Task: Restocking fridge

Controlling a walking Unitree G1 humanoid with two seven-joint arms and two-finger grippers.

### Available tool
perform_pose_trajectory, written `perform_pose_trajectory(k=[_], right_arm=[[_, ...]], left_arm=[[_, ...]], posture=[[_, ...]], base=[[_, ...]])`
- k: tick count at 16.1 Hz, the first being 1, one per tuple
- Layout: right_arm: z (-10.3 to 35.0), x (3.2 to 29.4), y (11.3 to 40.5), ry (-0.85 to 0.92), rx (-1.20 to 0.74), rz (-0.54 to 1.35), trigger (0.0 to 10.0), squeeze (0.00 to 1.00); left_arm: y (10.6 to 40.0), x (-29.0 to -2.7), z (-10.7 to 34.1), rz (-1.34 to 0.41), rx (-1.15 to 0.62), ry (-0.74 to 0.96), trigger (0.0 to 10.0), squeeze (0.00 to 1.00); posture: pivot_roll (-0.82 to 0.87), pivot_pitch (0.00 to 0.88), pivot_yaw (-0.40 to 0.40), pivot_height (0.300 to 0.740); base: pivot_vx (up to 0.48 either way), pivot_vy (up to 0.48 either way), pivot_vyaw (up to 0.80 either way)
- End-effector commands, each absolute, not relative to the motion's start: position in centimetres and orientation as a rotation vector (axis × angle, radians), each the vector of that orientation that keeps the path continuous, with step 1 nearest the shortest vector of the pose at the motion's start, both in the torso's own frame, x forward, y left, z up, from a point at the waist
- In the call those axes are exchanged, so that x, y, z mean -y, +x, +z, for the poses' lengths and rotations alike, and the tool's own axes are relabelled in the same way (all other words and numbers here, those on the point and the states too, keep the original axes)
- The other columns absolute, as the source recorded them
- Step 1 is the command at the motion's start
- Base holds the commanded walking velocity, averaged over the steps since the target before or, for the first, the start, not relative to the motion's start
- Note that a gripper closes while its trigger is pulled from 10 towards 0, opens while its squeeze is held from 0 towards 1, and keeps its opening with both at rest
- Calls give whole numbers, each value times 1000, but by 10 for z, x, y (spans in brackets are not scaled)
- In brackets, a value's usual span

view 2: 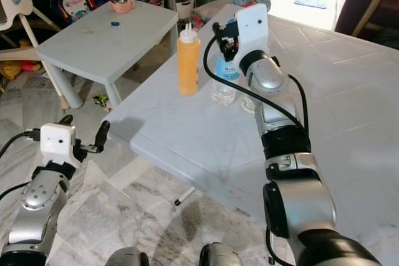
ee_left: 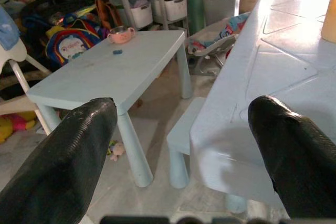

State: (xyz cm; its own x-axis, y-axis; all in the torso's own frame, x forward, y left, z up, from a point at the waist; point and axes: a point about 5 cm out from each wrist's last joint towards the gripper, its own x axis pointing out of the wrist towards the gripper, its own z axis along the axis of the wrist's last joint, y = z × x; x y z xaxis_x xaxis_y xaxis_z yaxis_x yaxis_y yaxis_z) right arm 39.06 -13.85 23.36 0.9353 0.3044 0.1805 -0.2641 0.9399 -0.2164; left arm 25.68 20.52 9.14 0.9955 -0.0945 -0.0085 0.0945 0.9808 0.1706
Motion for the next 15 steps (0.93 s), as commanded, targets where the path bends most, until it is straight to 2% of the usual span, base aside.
perform_pose_trajectory(k=[1, 8, 14, 15], right_arm=[[233, 141, 393, -208, 189, 281, 0, 0], [227, 144, 389, -218, 123, 250, 0, 0], [212, 127, 344, -95, 269, 262, 0, 0], [211, 125, 338, -95, 292, 265, 392, 0]], left_arm=[[257, -207, 89, -106, -17, 188, 10000, 0], [257, -203, 86, -108, -36, 177, 10000, 0], [255, -198, 79, -66, -74, 131, 10000, 0], [256, -197, 79, -69, -74, 133, 10000, 0]], posture=[[52, 32, 23, 740], [52, 28, 18, 740], [45, 13, 7, 740], [44, 9, 6, 740]], base=[[0, 0, 0], [0, 0, 0], [0, 0, 0], [0, 0, 0]])
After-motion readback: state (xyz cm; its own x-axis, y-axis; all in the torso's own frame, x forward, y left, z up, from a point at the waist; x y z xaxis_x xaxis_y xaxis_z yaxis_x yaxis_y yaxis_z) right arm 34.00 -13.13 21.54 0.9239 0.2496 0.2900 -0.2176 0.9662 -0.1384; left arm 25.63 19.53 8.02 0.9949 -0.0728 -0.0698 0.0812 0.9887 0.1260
